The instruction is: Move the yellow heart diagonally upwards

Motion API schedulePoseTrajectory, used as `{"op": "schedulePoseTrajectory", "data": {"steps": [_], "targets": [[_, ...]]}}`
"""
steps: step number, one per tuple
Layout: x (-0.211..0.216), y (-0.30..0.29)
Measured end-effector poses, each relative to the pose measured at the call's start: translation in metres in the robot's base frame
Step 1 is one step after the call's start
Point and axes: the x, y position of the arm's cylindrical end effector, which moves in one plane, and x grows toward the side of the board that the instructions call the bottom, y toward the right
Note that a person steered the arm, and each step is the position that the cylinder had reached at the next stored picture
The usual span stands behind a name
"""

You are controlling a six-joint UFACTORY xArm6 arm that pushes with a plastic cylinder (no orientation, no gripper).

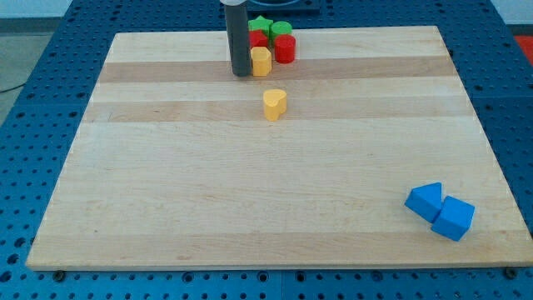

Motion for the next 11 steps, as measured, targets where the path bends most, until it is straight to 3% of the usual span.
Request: {"op": "schedulePoseTrajectory", "data": {"steps": [1,3,7,10,11], "targets": [[0.010,-0.002],[0.103,-0.002],[0.072,0.074],[0.088,0.113],[0.071,0.123]]}}
